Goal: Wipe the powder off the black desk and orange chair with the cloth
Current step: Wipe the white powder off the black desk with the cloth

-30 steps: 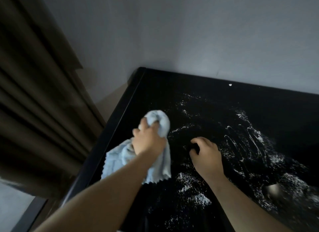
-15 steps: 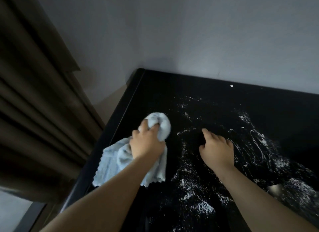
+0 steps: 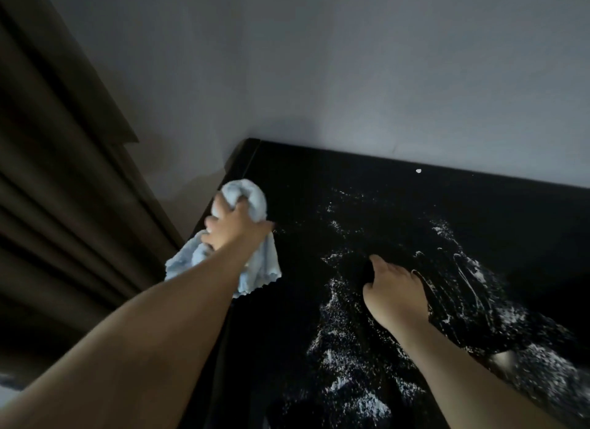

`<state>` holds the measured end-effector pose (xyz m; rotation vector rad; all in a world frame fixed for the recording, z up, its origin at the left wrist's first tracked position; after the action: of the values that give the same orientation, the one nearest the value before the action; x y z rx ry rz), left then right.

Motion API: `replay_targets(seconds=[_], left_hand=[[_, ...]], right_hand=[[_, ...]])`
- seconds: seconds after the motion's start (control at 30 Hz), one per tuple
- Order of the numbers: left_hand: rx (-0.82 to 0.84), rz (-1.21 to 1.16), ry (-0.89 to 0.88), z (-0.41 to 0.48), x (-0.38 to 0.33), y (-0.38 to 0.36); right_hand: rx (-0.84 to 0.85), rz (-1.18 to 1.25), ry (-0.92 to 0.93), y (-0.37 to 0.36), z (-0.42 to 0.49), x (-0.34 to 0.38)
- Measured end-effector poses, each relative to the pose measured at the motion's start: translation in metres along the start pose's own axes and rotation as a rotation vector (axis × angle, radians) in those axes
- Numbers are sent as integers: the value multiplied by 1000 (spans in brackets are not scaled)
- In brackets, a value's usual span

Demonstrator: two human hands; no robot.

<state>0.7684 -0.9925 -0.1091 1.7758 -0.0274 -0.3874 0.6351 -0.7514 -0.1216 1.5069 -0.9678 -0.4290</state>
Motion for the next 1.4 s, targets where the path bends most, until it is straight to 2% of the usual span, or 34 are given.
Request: replay_targets(seconds=[0.1,0.2,0.27,0.33,0.37,0.43,0.5,0.57,0.63,0.7,0.77,0.8,0.87,0.93,1.0,1.03,1.1,1.2,1.27,1.33,1.4], left_hand=[[-24,94,-200,-14,-31,-17],[6,130,-491,-44,-54,-30],[116,-5,-695,-69,-61,-37],[193,-239,-765,-74,-55,-26],[134,-296,-748,-64,-49,-16],[-32,-209,-588,-33,-33,2],[-23,-24,-308,-11,-18,3],[4,67,-185,-14,-22,-6],[-32,101,-288,-34,-42,-17],[-47,89,-515,-66,-62,-35],[31,-10,-716,-91,-73,-46],[87,-93,-756,-94,-73,-44],[27,-158,-722,-79,-65,-30],[-134,-32,-542,-55,-49,-19],[-138,93,-349,-44,-39,-20],[-116,120,-317,-45,-41,-24],[-90,150,-381,-59,-54,-34],[-93,155,-708,-97,-71,-51],[-26,63,-827,-109,-69,-53],[-19,-73,-815,-99,-64,-40],[-130,-124,-733,-74,-64,-21]], right_hand=[[-31,-27,14,0,1,0],[-72,-43,35,1,-1,1],[-86,-43,45,1,-3,0],[-89,-41,59,1,-3,-1],[-87,-45,63,1,-3,-1],[-82,-50,65,1,-1,-2],[-73,-40,57,-1,0,-3],[-68,-31,50,-2,-1,-3],[-61,-26,51,-3,-1,-3],[-73,-29,63,-1,-2,-2],[-94,-30,73,2,-2,-2],[-98,-34,77,4,-3,-2],[-95,-48,89,4,-3,-2],[-87,-33,93,2,-3,-3],[-87,-22,91,0,-3,-4],[-90,-20,87,0,-4,-4],[-94,-20,82,-1,-4,-4],[-107,-14,85,-1,-5,-3],[-116,-2,89,0,-5,-4],[-129,-16,99,2,-4,-5],[-130,-19,100,3,-2,-5]])
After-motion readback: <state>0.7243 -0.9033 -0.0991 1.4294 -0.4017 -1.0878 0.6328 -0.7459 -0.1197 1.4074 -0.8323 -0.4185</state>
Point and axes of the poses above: each hand's wrist, its own z-axis towards the middle knuckle, its own y-axis out of the back of the hand, x = y × z, the point moved 6 cm from there along z, towards the middle knuckle, and after that the axes turned 5 degrees about z, right-handed, at the moved point
